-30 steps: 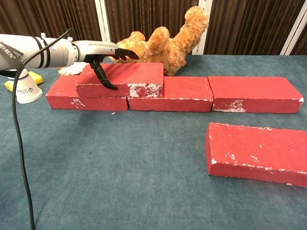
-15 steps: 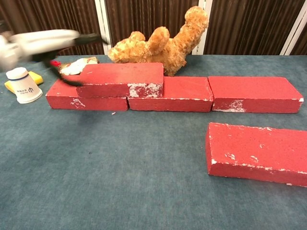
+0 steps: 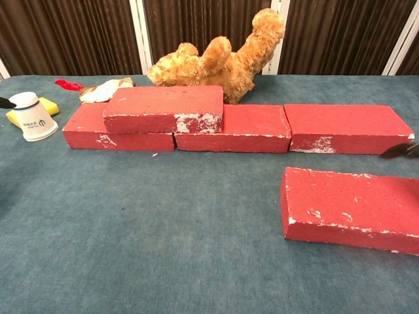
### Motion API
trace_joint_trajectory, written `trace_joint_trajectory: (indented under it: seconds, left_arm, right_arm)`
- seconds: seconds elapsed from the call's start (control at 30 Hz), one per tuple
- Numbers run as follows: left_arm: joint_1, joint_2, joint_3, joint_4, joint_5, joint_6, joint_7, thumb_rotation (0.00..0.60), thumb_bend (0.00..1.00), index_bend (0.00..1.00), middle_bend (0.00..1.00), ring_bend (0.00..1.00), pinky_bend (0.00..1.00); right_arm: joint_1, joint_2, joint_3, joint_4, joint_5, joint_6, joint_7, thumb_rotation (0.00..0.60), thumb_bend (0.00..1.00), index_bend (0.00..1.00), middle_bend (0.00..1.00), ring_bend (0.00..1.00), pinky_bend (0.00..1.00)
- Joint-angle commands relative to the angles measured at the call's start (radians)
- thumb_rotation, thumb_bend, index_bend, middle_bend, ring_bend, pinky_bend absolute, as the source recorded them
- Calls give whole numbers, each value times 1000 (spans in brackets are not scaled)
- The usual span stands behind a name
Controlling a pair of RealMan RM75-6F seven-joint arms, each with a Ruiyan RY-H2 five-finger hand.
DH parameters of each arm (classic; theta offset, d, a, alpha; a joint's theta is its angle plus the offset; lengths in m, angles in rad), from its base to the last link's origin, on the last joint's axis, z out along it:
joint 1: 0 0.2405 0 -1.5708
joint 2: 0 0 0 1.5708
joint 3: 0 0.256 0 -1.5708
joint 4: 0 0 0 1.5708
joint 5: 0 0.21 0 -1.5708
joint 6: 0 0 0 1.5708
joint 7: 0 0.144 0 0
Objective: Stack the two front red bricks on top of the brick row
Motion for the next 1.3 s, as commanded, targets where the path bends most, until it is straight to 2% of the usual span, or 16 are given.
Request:
trace_joint_trajectory:
  seconds: [0.03,0.23,0.27,0.3,0.4,0.5,0.6,0.67,0.87,0.97,1.07,1.2,1.3]
  left_arm:
    - [7,1,-10,-2,14,-3,-11,600,270,0,0,0,0]
    - [17,4,-29,2,39,-5,-22,600,272,0,0,0,0]
    - [18,5,-31,3,40,-8,-25,600,272,0,0,0,0]
    - [20,5,-34,4,43,-11,-28,600,272,0,0,0,0]
    - [23,6,-42,7,49,-16,-32,600,271,0,0,0,0]
    - [29,7,-49,6,53,-19,-31,600,272,0,0,0,0]
    - [33,8,-57,7,53,-24,-28,600,271,0,0,0,0]
    - [34,8,-61,6,52,-30,-23,600,272,0,0,0,0]
    - [41,6,-70,1,59,-37,-8,600,272,0,0,0,0]
    - [46,4,-71,4,65,-36,2,600,272,0,0,0,0]
    - [51,-2,-74,13,63,-39,26,600,272,0,0,0,0]
    - [54,-5,-77,16,60,-40,36,600,272,0,0,0,0]
    - [60,-13,-93,25,48,-28,76,600,271,0,0,0,0]
  right_arm:
    - [41,-55,-3,12,62,-46,-68,554,112,0,0,0,0]
    - [71,-106,4,34,128,-58,-117,551,112,0,0,0,0]
    - [74,-113,7,37,134,-52,-122,553,113,0,5,0,25]
    - [74,-126,13,43,143,-37,-130,562,113,10,28,2,68]
    - [76,-148,17,50,164,-17,-145,600,113,191,197,96,341]
    - [77,-158,18,54,165,8,-160,600,113,345,303,200,472]
    - [78,-162,25,51,186,21,-161,600,115,551,452,434,680]
    - [84,-160,28,51,198,17,-161,600,123,617,497,509,750]
    - [101,-131,56,44,153,38,-115,600,156,648,518,532,766]
    - [127,-94,97,27,100,37,-48,600,165,650,519,533,755]
    - [160,-72,171,28,53,51,67,600,177,663,525,539,750]
    - [172,-71,202,43,38,58,135,600,184,678,536,547,744]
    - [230,-28,263,84,9,2,255,600,189,692,546,556,742]
